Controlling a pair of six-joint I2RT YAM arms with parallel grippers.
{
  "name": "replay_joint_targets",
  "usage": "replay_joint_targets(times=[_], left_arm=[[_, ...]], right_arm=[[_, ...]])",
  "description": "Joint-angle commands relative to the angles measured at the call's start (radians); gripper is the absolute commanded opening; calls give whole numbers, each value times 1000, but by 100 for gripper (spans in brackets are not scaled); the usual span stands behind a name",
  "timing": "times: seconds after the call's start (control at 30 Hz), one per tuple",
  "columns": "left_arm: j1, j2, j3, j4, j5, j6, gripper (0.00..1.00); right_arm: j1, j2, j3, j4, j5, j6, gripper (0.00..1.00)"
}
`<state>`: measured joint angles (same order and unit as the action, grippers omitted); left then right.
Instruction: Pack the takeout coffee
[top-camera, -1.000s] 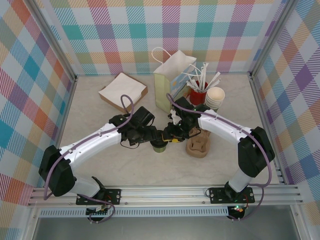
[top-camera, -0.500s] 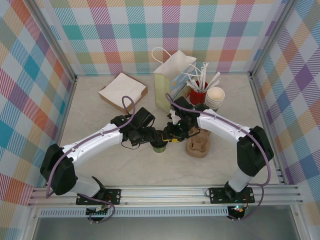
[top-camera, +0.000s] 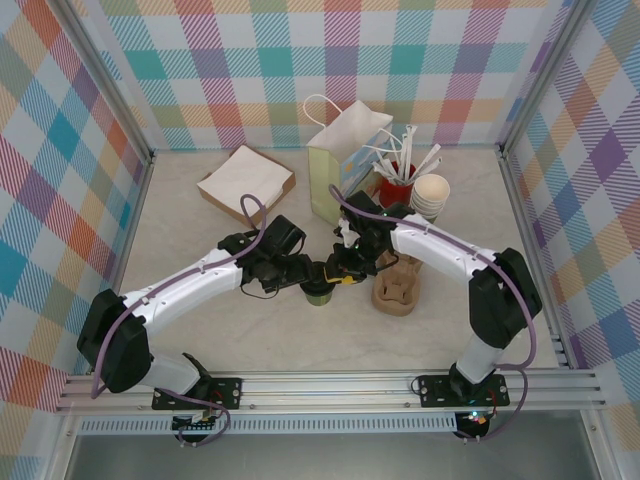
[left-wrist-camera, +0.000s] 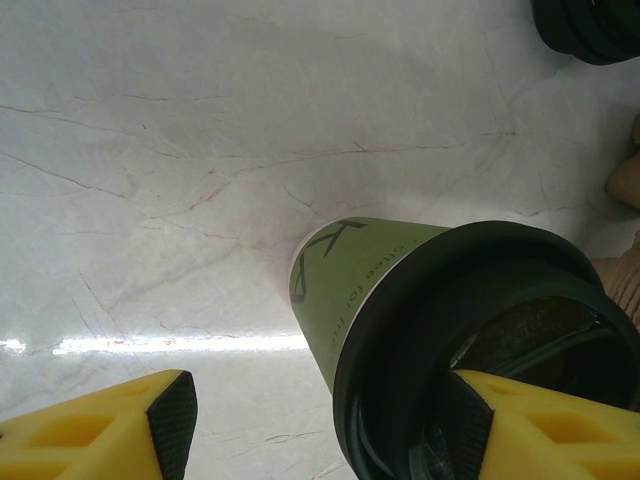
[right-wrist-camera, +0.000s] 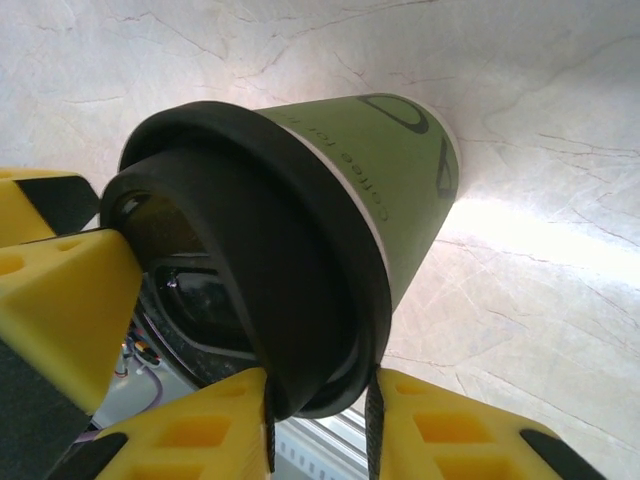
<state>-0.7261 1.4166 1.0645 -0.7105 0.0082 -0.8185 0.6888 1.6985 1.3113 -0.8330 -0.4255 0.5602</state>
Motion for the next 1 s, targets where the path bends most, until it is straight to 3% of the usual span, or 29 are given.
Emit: replay_joint_targets(times=[0.0,0.3,0.5,0.73,0.97], left_arm=[[17,58,-54,-128,-27,7,67],[16,54,-71,-132,-35,7,67],[18,7,-44,-73,-5,-1,69],[39,-9,102,-90,21,41,77],[98,-100,118,-107,6,46,85]], right_arm=[[8,67,-36,-127,72,-37,28],[8,112,-64,-148,102,-69,27],[8,20,-10,-110,114,-86,32],[8,-63,72,-44,108,-87,47],[12,-136,77,-43,164,-109,77]])
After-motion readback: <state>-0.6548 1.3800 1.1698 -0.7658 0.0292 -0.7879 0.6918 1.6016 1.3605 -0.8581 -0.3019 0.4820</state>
